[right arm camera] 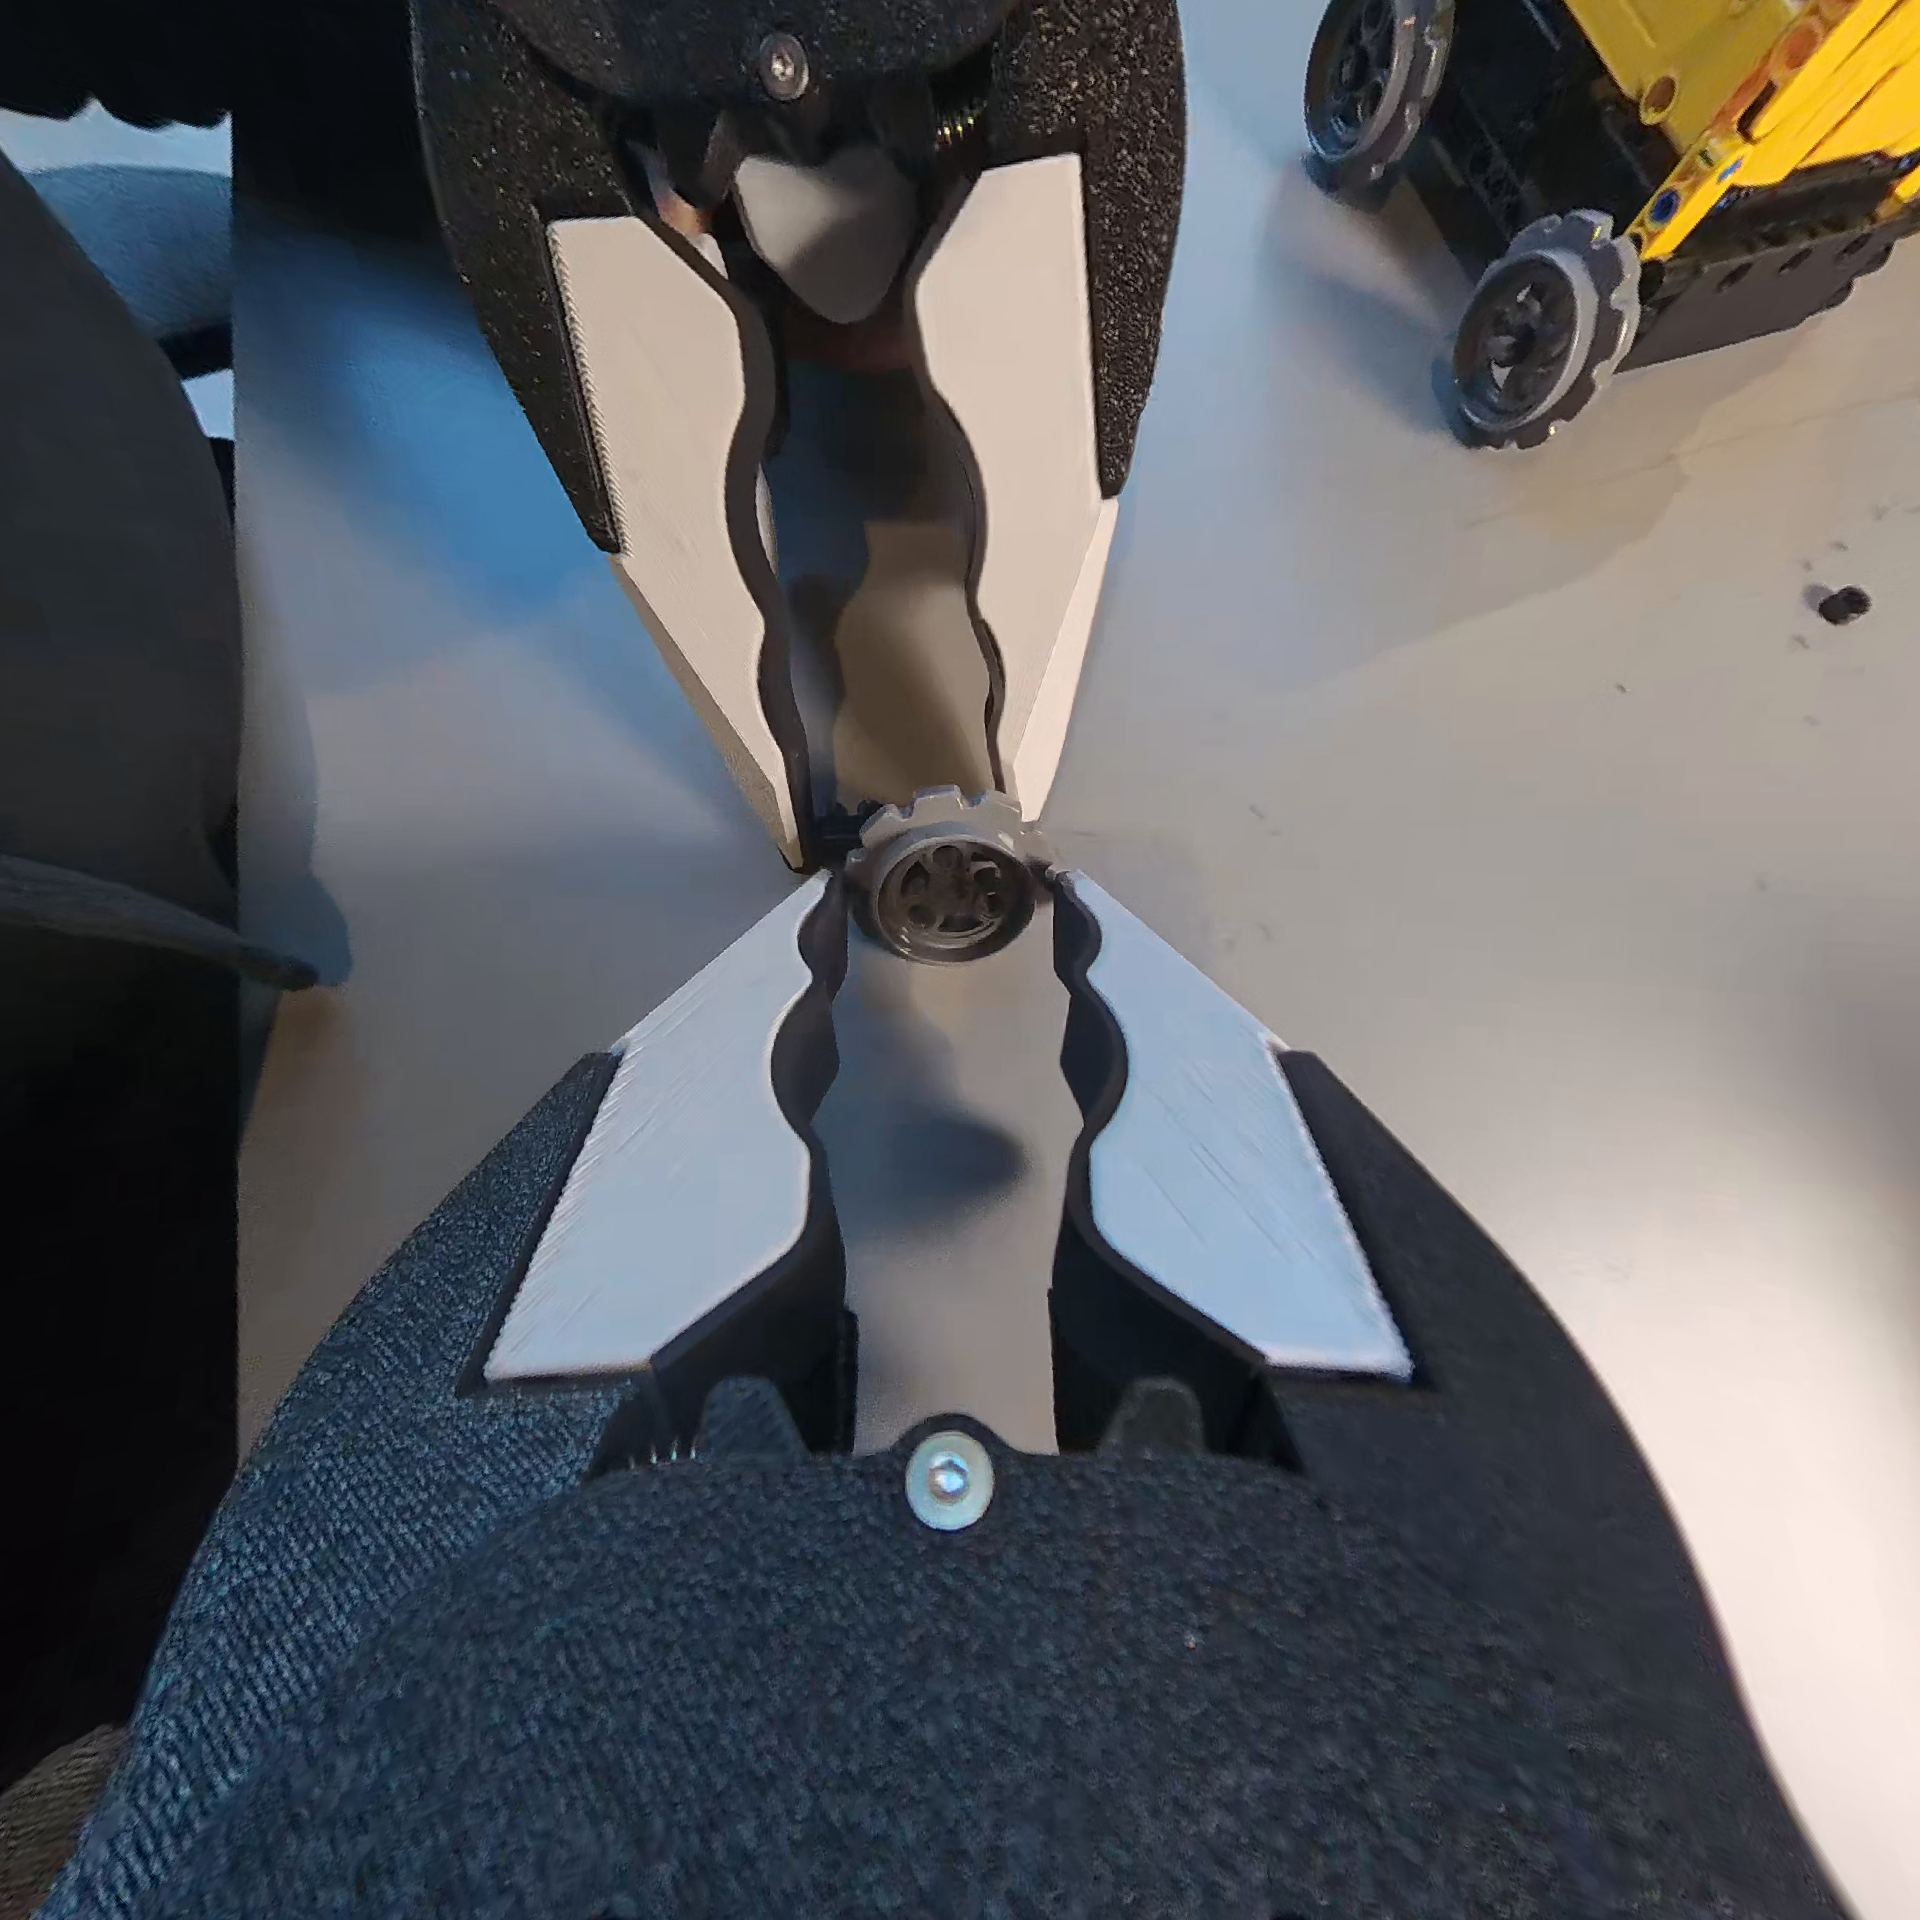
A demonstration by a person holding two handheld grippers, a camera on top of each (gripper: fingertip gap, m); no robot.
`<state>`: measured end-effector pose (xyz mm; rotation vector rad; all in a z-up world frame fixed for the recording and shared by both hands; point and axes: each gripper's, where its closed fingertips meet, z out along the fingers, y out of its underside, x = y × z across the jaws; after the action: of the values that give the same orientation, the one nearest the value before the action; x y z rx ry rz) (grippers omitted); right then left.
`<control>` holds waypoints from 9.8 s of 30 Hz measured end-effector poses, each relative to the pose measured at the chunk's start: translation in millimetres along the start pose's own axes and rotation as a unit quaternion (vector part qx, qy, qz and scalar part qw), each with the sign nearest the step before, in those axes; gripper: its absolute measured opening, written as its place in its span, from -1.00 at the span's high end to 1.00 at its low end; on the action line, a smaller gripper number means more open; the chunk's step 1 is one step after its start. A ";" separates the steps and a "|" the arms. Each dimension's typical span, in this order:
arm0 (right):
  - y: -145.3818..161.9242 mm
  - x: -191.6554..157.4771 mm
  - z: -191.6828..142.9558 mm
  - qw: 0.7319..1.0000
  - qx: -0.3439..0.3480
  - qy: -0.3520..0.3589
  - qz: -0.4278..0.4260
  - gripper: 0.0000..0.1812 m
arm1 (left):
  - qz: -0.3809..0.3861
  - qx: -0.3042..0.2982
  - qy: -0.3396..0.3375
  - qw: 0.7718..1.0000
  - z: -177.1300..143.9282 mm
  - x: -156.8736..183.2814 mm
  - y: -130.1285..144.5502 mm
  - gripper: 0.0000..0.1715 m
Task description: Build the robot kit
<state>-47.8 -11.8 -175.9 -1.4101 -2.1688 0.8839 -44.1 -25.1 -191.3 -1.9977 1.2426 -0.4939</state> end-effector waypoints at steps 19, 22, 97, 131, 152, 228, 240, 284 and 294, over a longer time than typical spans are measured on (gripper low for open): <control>3.5 6.3 -14.6 0.994 0.078 0.004 -0.072 0.56 | -0.017 0.030 0.003 0.999 -6.3 -3.3 -7.9 0.42; 0.4 6.0 -19.5 0.991 0.118 0.003 -0.066 0.56 | -0.011 0.030 0.002 0.999 -2.8 -3.0 -10.9 0.37; -45.5 12.9 -18.0 0.985 0.148 -0.050 -0.077 0.50 | -0.063 0.139 -0.003 0.988 -40.5 -24.9 -31.0 0.94; -103.2 18.3 -56.2 0.905 0.411 -0.105 0.030 0.53 | -0.061 0.266 -0.081 0.959 -91.8 -37.6 -74.7 0.94; -103.8 23.9 -53.5 0.914 0.394 -0.094 0.012 0.55 | -0.079 0.268 -0.075 0.957 -94.6 -42.7 -71.7 0.94; -52.0 37.1 -5.0 0.993 0.091 0.070 0.021 0.55 | -0.024 0.042 -0.162 0.986 -50.5 -49.4 -17.5 1.00; -34.5 26.3 10.7 0.997 0.068 0.031 0.036 0.55 | -0.057 -0.028 -0.104 0.992 -37.0 -36.9 -0.1 1.00; -63.2 5.2 -31.2 0.975 0.111 -0.177 -0.069 0.87 | -0.086 0.203 0.101 0.970 -85.0 -27.9 -42.0 0.57; -106.0 14.2 -66.4 0.936 0.242 -0.255 -0.005 0.86 | -0.098 0.346 0.084 0.929 -122.0 -36.8 -80.4 0.85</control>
<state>-81.1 -10.4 -54.5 -0.9949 -2.0662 1.7944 -90.8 -16.0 -48.3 -1.4874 0.7979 -1.0561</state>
